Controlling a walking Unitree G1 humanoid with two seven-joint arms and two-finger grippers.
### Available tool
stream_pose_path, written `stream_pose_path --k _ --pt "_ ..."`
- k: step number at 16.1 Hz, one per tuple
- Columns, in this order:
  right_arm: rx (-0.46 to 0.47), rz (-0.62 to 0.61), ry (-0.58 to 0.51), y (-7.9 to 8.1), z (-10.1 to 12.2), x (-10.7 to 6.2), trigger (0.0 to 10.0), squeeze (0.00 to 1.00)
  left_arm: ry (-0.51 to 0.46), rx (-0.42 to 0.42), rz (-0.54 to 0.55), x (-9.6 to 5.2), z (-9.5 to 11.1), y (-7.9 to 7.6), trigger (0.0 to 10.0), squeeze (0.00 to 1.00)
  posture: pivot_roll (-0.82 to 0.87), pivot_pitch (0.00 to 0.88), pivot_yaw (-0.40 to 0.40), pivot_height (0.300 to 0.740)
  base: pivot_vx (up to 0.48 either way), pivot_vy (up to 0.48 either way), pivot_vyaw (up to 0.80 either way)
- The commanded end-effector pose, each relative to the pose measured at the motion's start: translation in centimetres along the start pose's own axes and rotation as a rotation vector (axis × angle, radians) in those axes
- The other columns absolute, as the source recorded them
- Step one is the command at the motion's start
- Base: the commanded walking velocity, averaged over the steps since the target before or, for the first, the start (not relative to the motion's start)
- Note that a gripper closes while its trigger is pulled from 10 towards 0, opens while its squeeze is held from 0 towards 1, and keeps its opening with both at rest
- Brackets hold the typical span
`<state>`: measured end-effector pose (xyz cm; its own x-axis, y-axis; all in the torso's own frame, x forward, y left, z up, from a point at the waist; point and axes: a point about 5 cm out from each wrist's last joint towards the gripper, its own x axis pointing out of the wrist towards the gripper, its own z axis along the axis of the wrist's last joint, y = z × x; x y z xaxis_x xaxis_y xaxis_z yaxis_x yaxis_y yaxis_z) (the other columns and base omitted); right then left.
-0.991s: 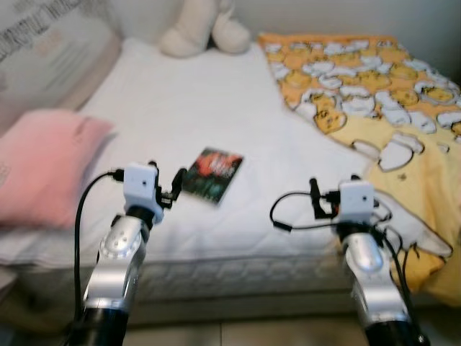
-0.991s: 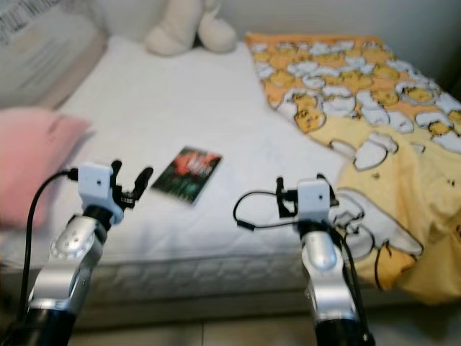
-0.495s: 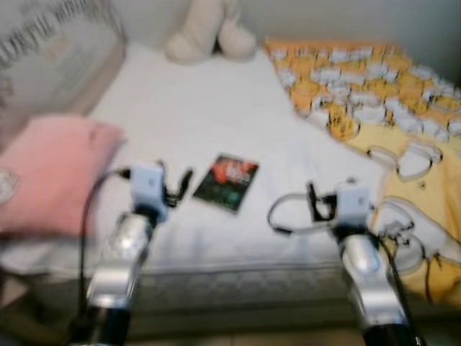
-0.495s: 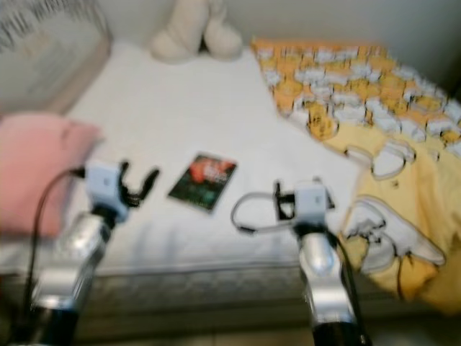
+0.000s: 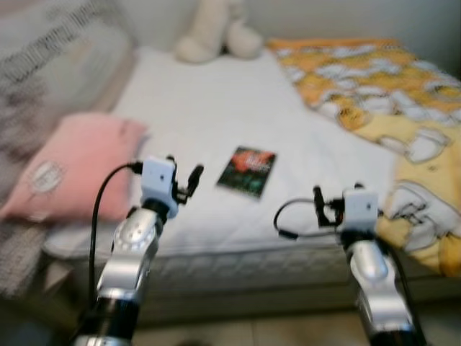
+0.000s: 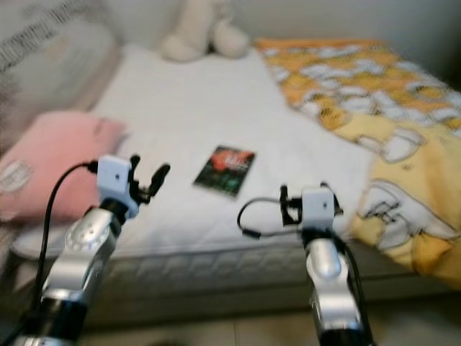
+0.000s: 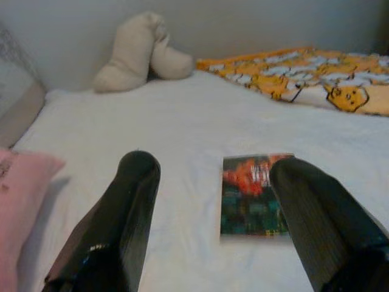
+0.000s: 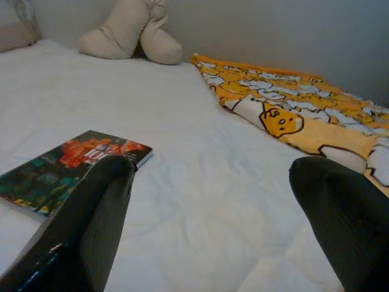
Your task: Clean up the room
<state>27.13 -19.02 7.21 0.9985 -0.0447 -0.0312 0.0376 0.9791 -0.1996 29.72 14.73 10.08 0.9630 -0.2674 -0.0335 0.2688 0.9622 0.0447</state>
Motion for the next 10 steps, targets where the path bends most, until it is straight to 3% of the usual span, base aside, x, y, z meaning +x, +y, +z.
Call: stream_pose_path --k 1,10 --pt "0.015 -0.013 -0.005 -0.26 0.22 -0.10 10.0 0.00 -0.015 0.014 -0.018 0.42 0.64 -0.20 10.0 0.00 -0.04 0.000 0.032 0.740 0.480 0.000 0.00" --pt "0.022 -0.016 0.011 -0.44 -0.02 -0.67 10.0 0.00 -0.004 0.027 -0.044 0.49 0.41 -0.69 10.0 0.00 -0.05 0.000 0.032 0.740 0.480 0.000 0.00"
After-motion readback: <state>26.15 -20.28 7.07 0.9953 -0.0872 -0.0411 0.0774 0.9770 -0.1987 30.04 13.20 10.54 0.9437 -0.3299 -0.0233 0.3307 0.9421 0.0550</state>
